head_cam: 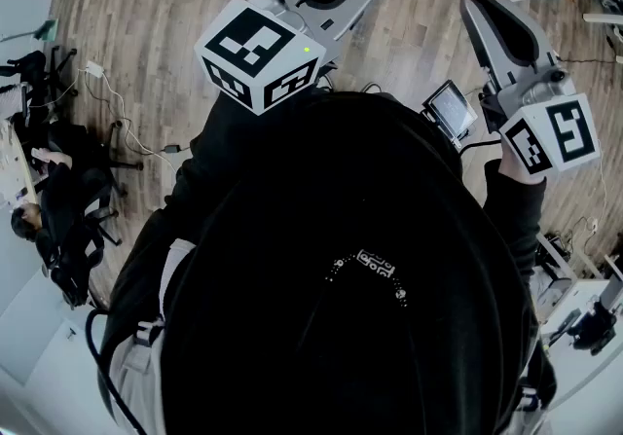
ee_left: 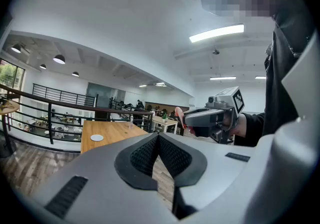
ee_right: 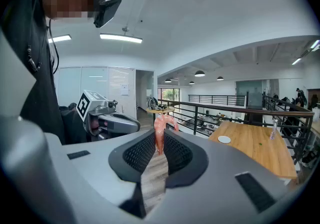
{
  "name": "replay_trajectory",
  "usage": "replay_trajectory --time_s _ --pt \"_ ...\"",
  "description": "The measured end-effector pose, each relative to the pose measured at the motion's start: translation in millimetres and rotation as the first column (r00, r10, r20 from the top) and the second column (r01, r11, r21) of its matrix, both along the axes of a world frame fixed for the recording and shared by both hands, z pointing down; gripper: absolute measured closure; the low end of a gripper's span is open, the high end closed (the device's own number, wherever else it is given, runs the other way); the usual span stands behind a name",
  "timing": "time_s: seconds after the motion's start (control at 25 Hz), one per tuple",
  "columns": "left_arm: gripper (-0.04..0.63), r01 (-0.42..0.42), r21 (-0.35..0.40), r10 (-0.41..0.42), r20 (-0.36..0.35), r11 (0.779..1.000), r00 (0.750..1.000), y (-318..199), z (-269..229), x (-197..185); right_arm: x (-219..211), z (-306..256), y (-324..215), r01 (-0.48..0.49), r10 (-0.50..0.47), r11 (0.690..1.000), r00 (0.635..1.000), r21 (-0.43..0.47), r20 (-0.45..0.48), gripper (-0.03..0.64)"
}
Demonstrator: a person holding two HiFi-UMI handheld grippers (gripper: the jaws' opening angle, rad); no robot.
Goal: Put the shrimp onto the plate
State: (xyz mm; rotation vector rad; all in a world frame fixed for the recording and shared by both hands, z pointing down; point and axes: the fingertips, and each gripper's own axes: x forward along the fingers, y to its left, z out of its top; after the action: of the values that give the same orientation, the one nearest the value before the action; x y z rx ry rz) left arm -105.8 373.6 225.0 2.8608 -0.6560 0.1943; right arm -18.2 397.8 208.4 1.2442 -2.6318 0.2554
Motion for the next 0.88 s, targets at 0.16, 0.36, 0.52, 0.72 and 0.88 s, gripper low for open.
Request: replay_trajectory --time_s 0.16,0.36,0.52,0.72,0.88 --pt "0.596 -0.009 0.006 0.009 0.008 1.0 1.0 3 3 18 14 3 1 -0.001 0.001 1.0 1.0 0.0 0.016 0.552" --pt "0.597 -0.026 0.002 0.026 0.02 1.0 0.999 1 8 45 37 9 -1 -0.002 0.003 1.0 0.999 -0.005 0.035 0.552" --pt "0.596 -0.044 0.006 0.044 0.035 0.999 0.998 2 4 66 62 4 2 -0.023 0.027 0.999 0.991 -0.034 0.131 0.552" --pt "0.596 -0.078 0.001 0.078 0.065 0.997 0.995 1 7 95 94 2 4 -0.068 0.07 0.998 0.986 -0.02 0.149 0.552" --pt "0.597 -0.116 -0.003 0.115 0.08 0.993 0.99 13 12 127 122 8 21 -0.085 0.087 0.996 0.978 -0.019 0.191 0.552"
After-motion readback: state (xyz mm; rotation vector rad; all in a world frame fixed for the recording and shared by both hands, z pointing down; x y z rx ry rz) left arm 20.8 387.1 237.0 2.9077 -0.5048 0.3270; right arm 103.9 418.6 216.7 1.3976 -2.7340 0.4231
